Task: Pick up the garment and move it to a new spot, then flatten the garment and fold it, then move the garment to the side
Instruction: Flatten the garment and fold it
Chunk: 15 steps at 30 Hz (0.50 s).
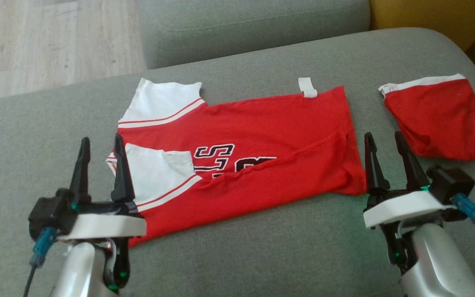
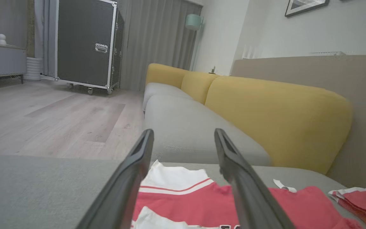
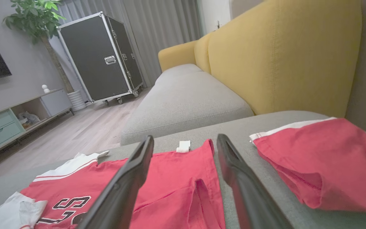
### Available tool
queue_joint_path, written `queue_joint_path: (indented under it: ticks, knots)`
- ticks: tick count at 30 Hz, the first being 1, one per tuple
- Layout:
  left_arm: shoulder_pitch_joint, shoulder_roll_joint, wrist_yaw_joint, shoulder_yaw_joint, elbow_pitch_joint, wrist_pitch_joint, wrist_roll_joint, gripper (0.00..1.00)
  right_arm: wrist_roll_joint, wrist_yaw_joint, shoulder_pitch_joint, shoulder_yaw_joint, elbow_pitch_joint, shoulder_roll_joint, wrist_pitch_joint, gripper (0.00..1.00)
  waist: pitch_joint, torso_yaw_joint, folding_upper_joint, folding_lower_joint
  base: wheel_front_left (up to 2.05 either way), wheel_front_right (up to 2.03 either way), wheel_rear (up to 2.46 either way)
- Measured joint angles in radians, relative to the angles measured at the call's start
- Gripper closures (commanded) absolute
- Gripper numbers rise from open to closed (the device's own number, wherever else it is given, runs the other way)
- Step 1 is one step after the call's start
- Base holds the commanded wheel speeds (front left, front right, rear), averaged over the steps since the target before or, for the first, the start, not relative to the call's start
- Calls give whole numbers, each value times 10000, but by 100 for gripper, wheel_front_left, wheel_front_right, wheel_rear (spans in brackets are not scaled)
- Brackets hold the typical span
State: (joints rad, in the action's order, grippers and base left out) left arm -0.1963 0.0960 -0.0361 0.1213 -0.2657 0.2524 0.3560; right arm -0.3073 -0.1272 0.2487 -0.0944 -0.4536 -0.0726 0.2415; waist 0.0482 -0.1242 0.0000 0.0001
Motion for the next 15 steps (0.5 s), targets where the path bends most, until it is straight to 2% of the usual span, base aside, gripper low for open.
queue_joint_path:
  ticks: [7,15]
  knots:
    - [607,-324,-337,-27,255,0,-453,0,1095,0,-616,123,1363,146,92,0,123,-99,0,0,0,0,0]
    - [584,-445,-531,81,-184,0,-821,0,1034,0,-901,94,1726,173,92,0,255,-60,0,-1,0,0,0]
